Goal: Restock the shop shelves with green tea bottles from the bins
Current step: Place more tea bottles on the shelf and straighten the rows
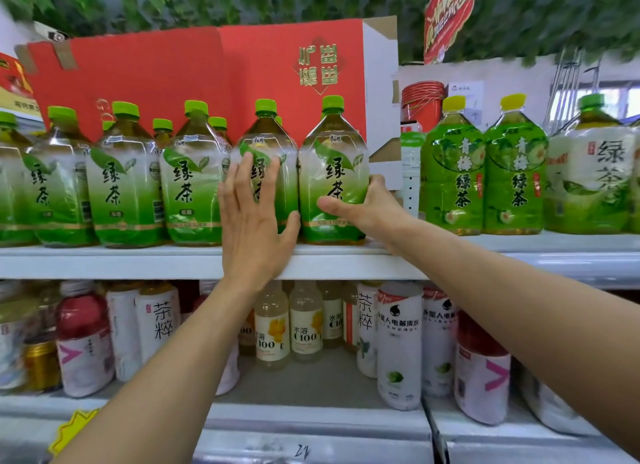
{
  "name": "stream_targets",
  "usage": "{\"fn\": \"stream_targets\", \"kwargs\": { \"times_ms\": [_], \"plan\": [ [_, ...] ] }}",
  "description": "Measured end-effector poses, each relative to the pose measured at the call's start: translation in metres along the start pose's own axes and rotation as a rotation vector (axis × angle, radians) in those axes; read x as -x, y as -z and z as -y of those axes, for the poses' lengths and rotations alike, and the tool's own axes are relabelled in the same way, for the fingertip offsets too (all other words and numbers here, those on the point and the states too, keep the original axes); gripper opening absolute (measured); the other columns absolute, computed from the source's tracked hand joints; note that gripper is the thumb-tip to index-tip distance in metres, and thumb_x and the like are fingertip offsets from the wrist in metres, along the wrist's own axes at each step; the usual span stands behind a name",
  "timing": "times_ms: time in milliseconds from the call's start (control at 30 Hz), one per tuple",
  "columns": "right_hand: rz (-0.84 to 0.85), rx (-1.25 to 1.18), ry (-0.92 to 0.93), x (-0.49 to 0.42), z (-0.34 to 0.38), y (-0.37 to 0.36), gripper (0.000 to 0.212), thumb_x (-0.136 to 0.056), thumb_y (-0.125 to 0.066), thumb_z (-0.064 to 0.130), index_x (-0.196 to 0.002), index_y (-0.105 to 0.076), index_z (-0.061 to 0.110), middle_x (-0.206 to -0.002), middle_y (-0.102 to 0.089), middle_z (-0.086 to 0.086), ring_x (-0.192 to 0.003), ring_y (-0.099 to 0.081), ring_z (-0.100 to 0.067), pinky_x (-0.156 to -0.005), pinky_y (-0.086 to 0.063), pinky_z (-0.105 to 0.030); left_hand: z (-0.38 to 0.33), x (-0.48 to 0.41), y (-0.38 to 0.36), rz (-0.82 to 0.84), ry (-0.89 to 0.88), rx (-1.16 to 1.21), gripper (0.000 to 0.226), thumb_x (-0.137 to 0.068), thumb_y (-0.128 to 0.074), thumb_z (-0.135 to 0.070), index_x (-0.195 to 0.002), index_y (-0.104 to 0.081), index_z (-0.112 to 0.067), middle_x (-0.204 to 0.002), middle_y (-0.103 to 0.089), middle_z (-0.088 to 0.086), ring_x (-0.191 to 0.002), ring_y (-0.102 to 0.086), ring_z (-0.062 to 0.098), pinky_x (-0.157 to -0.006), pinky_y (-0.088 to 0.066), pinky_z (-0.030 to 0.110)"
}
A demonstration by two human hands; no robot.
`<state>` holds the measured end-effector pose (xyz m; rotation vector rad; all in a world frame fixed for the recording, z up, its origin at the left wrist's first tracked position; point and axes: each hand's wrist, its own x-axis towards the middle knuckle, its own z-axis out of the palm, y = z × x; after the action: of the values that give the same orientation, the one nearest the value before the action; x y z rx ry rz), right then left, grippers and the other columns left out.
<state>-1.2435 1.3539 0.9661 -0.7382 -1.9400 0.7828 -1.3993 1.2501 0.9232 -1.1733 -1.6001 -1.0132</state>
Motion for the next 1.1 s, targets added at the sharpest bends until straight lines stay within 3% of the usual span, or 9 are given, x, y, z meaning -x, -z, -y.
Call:
{"fn": "stream_targets", "kwargs": {
  "times_ms": [267,367,467,533,600,667,767,867,1100],
  "plan": [
    [0.053,-0.007,0.032,0.004,-0.003,0.001,0.102,-0.069,-0.083,0.054,-0.144,-0.027,0.016,-0.134,-0.052,-0.004,-0.123,-0.053,-0.023,-0.107,-0.045,-0.045,-0.001,0.0,0.002,0.009,0.012,0.002,0.083,-0.089,-0.065,-0.036,-0.158,-0.022,-0.023,-0.163,-0.012,0.012,-0.152,-0.005,0.031,-0.123,-0.015,0.054],
    [0.043,0.03,0.092,0.008,-0.009,0.013,0.087,-0.083,-0.063,0.065,-0.148,-0.028,0.017,-0.141,-0.05,-0.005,-0.128,-0.051,-0.024,-0.109,-0.042,-0.047,-0.001,0.001,0.002,0.006,0.017,0.0,0.083,-0.089,-0.066,-0.036,-0.158,-0.021,-0.023,-0.163,-0.011,0.011,-0.151,-0.005,0.031,-0.123,-0.016,0.055],
    [-0.056,0.443,0.208,0.005,-0.016,0.045,0.057,-0.101,-0.024,0.061,-0.136,-0.048,0.023,-0.144,-0.047,-0.007,-0.141,-0.033,-0.031,-0.114,-0.029,-0.052,0.0,0.002,0.001,0.01,0.014,-0.012,0.084,-0.088,-0.066,-0.036,-0.158,-0.021,-0.023,-0.163,-0.01,0.011,-0.151,-0.004,0.03,-0.122,-0.015,0.056],
    [0.032,0.838,0.264,0.002,-0.018,0.055,0.05,-0.106,-0.015,0.045,-0.126,-0.057,0.026,-0.145,-0.048,-0.006,-0.145,-0.024,-0.033,-0.118,-0.019,-0.055,0.0,0.001,0.002,0.018,0.016,-0.019,0.084,-0.088,-0.065,-0.036,-0.158,-0.02,-0.022,-0.163,-0.01,0.011,-0.151,-0.003,0.03,-0.122,-0.014,0.057],
    [0.162,1.201,0.252,-0.004,-0.016,0.053,0.044,-0.106,-0.023,0.035,-0.132,-0.056,0.023,-0.152,-0.042,-0.003,-0.148,-0.018,-0.029,-0.12,-0.004,-0.057,-0.002,0.001,0.002,0.028,0.015,-0.029,0.085,-0.089,-0.065,-0.037,-0.158,-0.019,-0.022,-0.163,-0.009,0.011,-0.152,-0.002,0.031,-0.122,-0.013,0.056],
    [0.221,1.428,0.223,-0.01,-0.015,0.053,0.035,-0.101,-0.035,0.023,-0.126,-0.058,0.02,-0.147,-0.048,-0.003,-0.144,-0.023,-0.028,-0.121,-0.003,-0.053,-0.002,0.0,0.002,0.031,0.016,-0.035,0.085,-0.089,-0.065,-0.037,-0.158,-0.018,-0.022,-0.163,-0.008,0.011,-0.152,-0.002,0.031,-0.122,-0.012,0.056],
    [0.222,1.712,0.236,-0.014,-0.022,0.073,0.04,-0.1,-0.039,0.021,-0.137,-0.053,0.022,-0.151,-0.045,-0.001,-0.149,-0.017,-0.028,-0.123,0.003,-0.049,-0.001,0.0,0.001,0.027,0.018,-0.029,0.086,-0.089,-0.066,-0.038,-0.158,-0.018,-0.021,-0.163,-0.009,0.011,-0.152,-0.002,0.031,-0.123,-0.011,0.056],
    [0.25,1.863,0.241,-0.014,-0.029,0.083,0.043,-0.101,-0.034,0.024,-0.142,-0.05,0.023,-0.158,-0.035,-0.003,-0.153,-0.004,-0.028,-0.119,0.015,-0.052,0.0,-0.001,0.0,0.015,0.007,-0.024,0.084,-0.089,-0.066,-0.038,-0.158,-0.019,-0.02,-0.162,-0.01,0.012,-0.152,-0.003,0.032,-0.123,-0.011,0.056],
    [0.268,1.928,0.21,-0.013,-0.029,0.086,0.045,-0.102,-0.035,0.027,-0.146,-0.045,0.022,-0.16,-0.033,0.0,-0.154,-0.003,-0.027,-0.117,0.016,-0.054,0.002,0.001,-0.001,0.009,-0.011,-0.031,0.084,-0.09,-0.067,-0.034,-0.157,-0.019,-0.02,-0.162,-0.011,0.014,-0.152,-0.005,0.035,-0.123,-0.01,0.056]
  ]
}}
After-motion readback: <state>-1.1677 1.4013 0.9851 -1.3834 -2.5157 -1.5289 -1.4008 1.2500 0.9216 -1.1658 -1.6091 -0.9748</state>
